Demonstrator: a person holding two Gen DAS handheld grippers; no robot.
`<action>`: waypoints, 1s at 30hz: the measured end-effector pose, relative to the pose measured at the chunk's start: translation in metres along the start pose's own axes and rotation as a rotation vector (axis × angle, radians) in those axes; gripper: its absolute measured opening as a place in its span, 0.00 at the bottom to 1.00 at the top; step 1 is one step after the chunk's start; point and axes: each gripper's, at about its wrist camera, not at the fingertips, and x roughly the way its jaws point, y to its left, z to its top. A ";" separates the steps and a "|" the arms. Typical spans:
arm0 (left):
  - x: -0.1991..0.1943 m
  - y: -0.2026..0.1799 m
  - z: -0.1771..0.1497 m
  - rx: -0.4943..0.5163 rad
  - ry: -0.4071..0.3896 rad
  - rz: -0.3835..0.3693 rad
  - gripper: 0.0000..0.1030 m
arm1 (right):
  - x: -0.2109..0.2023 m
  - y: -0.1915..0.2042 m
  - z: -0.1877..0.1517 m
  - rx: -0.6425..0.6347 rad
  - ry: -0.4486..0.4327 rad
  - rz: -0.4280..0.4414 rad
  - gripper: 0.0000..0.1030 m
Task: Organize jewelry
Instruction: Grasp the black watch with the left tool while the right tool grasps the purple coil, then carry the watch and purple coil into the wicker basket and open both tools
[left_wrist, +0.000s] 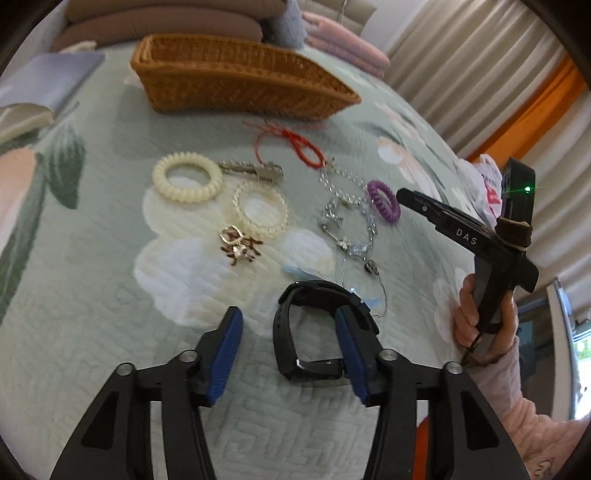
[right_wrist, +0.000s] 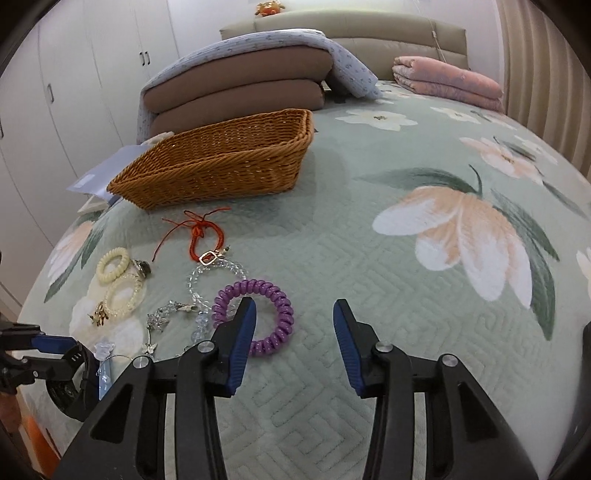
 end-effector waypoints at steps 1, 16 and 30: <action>0.002 0.000 0.001 0.001 0.010 0.006 0.48 | 0.001 0.004 0.001 -0.016 0.002 -0.010 0.45; 0.005 -0.008 -0.015 0.036 -0.008 0.102 0.06 | 0.022 0.039 -0.006 -0.186 0.027 -0.131 0.15; -0.035 -0.012 -0.012 -0.009 -0.206 0.036 0.06 | -0.019 0.024 0.006 -0.072 -0.104 -0.012 0.14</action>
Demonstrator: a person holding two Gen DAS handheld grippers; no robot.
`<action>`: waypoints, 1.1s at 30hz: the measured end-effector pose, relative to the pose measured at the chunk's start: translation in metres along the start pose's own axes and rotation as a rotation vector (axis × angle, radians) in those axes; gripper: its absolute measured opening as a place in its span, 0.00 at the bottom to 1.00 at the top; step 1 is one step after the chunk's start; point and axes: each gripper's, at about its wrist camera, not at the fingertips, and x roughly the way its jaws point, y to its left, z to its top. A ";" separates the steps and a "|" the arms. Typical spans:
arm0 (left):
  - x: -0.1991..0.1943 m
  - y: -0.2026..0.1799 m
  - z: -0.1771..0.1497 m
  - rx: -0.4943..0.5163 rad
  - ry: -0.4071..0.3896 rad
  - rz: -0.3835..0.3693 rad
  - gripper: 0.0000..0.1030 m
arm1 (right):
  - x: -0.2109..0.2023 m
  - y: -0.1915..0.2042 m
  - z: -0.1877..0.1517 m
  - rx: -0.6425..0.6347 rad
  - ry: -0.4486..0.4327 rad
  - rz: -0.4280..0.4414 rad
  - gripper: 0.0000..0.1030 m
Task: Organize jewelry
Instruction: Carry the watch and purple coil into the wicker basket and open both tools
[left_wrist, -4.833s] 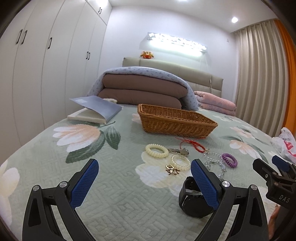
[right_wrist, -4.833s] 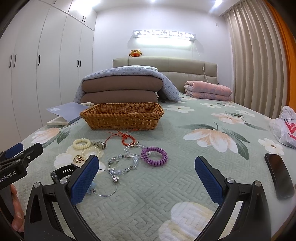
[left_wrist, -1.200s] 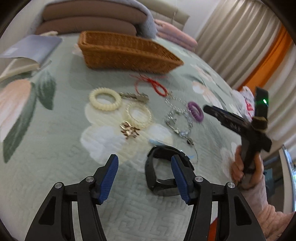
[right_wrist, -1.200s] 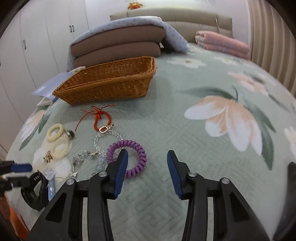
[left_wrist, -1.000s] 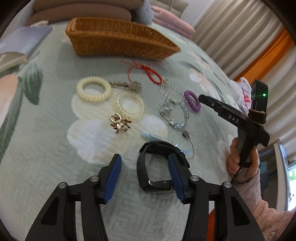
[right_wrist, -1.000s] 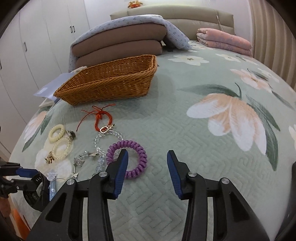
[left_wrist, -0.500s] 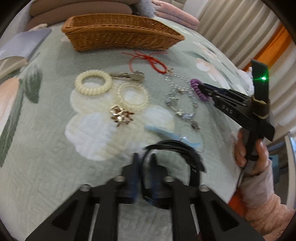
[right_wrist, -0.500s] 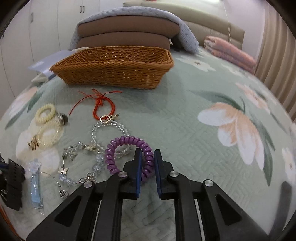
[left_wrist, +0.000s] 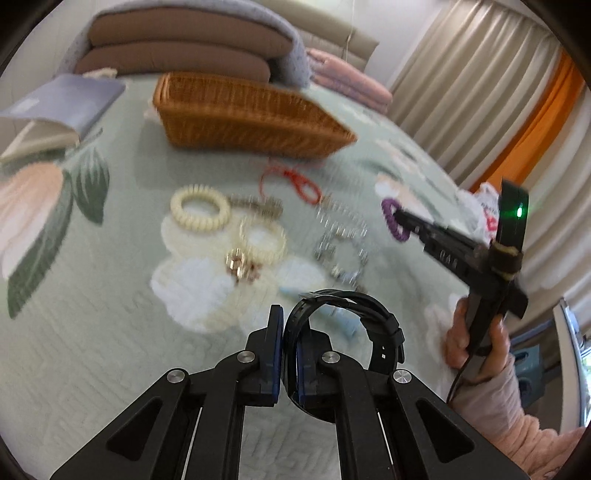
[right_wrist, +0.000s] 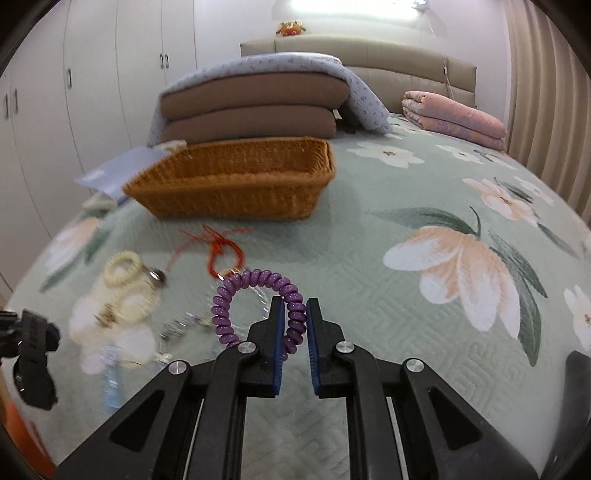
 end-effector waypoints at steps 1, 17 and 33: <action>-0.004 -0.001 0.005 0.002 -0.017 -0.002 0.06 | -0.004 0.001 0.004 0.009 -0.007 0.013 0.14; 0.029 0.025 0.189 -0.035 -0.280 0.142 0.06 | 0.066 0.009 0.150 0.060 -0.157 -0.008 0.14; 0.113 0.071 0.210 -0.109 -0.196 0.179 0.17 | 0.147 -0.005 0.132 0.102 0.019 0.034 0.20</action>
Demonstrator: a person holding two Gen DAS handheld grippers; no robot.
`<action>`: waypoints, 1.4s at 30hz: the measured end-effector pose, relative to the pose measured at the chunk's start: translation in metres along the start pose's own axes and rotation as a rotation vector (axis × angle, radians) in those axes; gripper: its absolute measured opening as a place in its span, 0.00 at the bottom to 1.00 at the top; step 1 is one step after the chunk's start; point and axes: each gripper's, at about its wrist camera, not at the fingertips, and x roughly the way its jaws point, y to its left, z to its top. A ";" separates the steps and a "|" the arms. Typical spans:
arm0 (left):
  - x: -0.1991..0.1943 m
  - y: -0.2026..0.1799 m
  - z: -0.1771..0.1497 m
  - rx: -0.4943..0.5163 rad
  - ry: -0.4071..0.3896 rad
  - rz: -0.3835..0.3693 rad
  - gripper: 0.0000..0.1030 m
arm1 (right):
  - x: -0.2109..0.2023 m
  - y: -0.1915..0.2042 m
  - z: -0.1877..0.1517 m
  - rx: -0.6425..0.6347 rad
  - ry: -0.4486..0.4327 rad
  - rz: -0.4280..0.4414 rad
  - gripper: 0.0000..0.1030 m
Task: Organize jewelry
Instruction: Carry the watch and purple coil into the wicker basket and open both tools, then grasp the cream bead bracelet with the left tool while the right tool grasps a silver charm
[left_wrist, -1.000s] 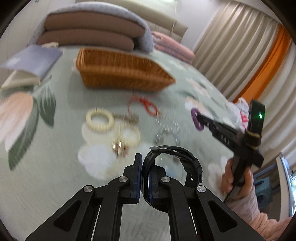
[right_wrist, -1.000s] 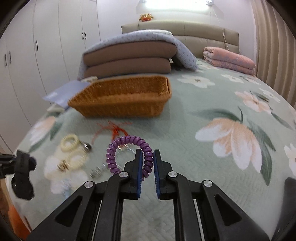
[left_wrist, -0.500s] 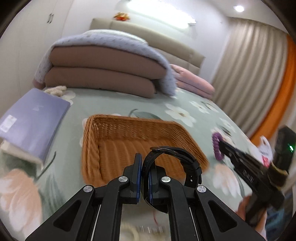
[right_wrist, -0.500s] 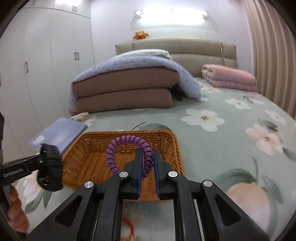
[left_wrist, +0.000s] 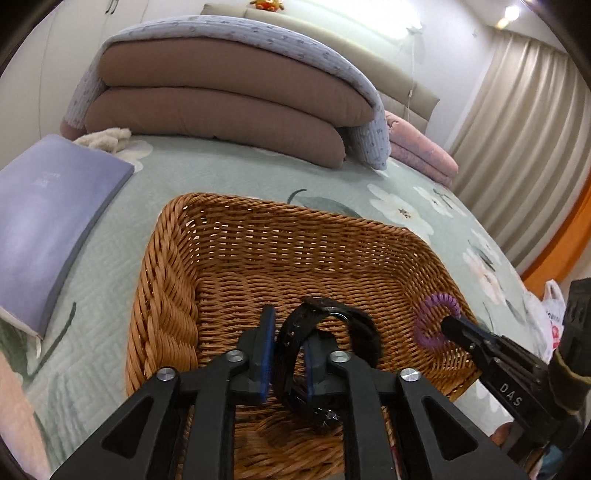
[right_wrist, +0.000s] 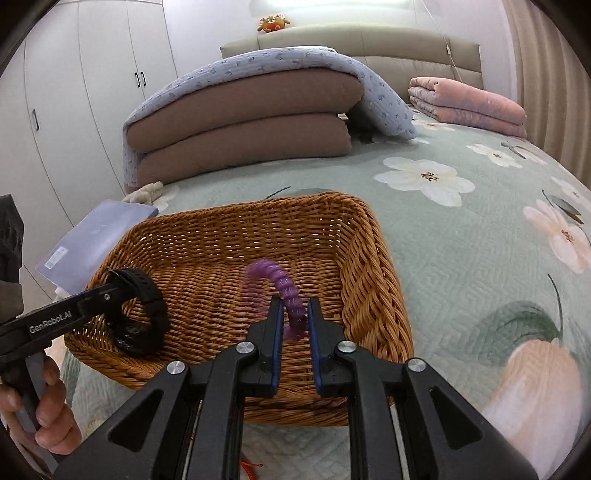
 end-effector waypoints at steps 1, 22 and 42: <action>0.000 0.001 0.000 0.000 0.003 -0.001 0.19 | -0.002 0.000 -0.001 0.001 -0.006 0.002 0.27; -0.015 -0.011 -0.011 0.095 -0.012 0.000 0.66 | -0.040 0.009 -0.007 -0.061 -0.173 -0.064 0.49; -0.084 -0.002 -0.024 0.020 -0.223 -0.015 0.66 | -0.107 0.030 -0.028 -0.114 -0.363 -0.085 0.49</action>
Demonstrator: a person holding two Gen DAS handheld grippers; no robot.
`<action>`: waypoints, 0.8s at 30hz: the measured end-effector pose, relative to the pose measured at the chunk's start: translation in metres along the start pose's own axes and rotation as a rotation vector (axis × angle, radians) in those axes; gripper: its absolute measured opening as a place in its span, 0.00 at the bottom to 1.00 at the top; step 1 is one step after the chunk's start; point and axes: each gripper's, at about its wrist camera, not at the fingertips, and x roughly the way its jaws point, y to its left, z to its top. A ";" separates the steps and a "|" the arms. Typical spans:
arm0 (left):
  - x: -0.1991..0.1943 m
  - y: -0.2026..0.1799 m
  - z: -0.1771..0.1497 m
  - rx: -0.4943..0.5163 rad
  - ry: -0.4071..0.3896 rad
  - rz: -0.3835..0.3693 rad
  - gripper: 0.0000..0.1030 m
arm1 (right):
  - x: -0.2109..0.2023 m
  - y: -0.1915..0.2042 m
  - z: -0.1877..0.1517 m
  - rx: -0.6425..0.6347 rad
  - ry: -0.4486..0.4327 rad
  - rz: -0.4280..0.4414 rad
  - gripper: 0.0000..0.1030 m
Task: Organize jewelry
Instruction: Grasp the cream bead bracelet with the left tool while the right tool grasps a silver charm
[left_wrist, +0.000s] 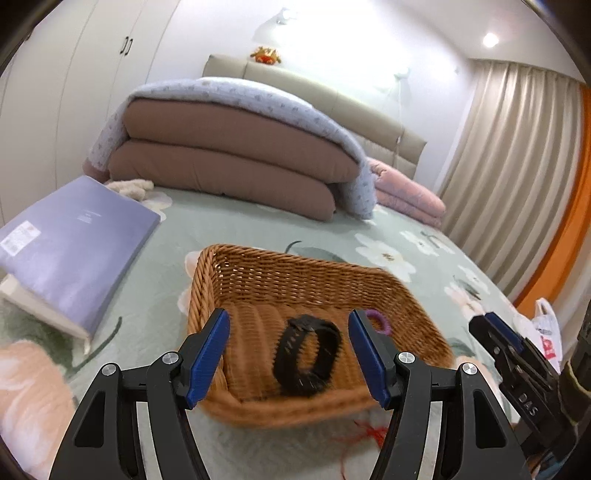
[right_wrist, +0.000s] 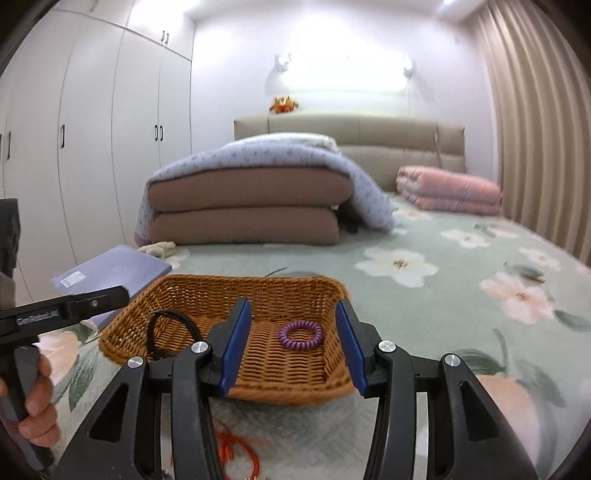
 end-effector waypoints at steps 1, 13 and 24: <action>-0.013 -0.002 -0.007 0.003 -0.007 -0.009 0.66 | -0.008 0.002 -0.002 -0.007 -0.010 -0.002 0.50; -0.074 0.044 -0.096 -0.133 0.117 0.019 0.66 | -0.099 0.017 -0.076 -0.016 0.061 -0.058 0.68; -0.121 0.042 -0.153 -0.208 0.091 -0.017 0.66 | -0.158 0.023 -0.130 0.119 0.142 0.106 0.68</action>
